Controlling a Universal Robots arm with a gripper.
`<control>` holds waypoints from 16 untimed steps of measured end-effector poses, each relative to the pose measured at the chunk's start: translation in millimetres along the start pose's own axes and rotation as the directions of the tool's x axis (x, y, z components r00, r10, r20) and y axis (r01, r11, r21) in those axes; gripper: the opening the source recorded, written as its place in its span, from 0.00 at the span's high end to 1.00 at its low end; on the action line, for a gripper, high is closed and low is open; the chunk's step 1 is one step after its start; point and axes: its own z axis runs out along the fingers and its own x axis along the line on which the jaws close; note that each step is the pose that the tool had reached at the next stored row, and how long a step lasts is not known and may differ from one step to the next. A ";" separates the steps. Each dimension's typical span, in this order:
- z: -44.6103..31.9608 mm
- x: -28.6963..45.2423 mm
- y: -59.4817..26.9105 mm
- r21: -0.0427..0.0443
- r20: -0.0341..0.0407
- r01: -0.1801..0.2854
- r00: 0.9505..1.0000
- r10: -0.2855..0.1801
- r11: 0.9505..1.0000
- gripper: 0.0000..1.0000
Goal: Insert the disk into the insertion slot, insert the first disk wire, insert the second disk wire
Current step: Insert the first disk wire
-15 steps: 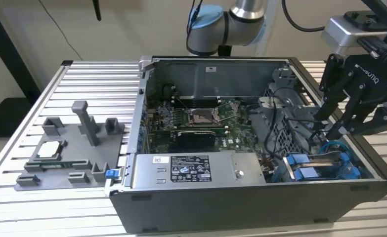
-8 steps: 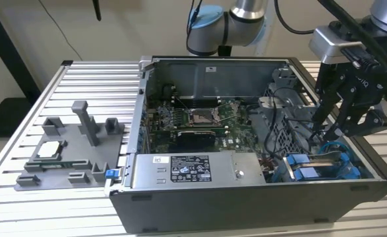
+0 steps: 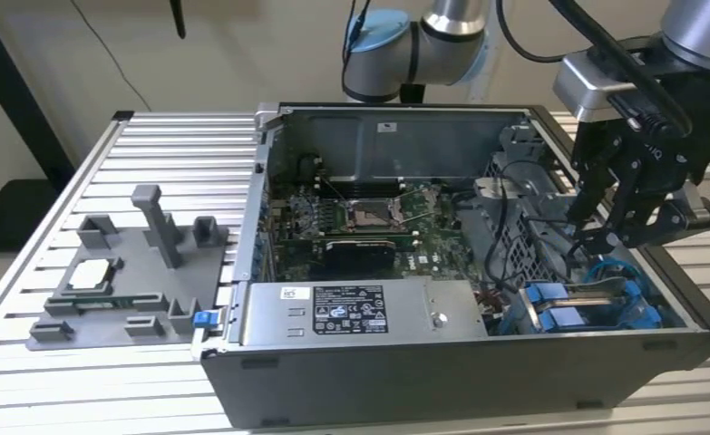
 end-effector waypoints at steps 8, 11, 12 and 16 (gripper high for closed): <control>0.0 0.0 0.1 0.000 0.000 0.000 1.000 0.000 1.000 0.00; 0.0 0.0 0.1 0.000 0.000 0.000 1.000 0.000 1.000 0.00; 0.0 0.0 0.1 0.000 0.000 0.000 1.000 0.000 1.000 0.00; -0.1 0.0 0.1 0.000 0.006 0.000 1.000 0.000 1.000 0.00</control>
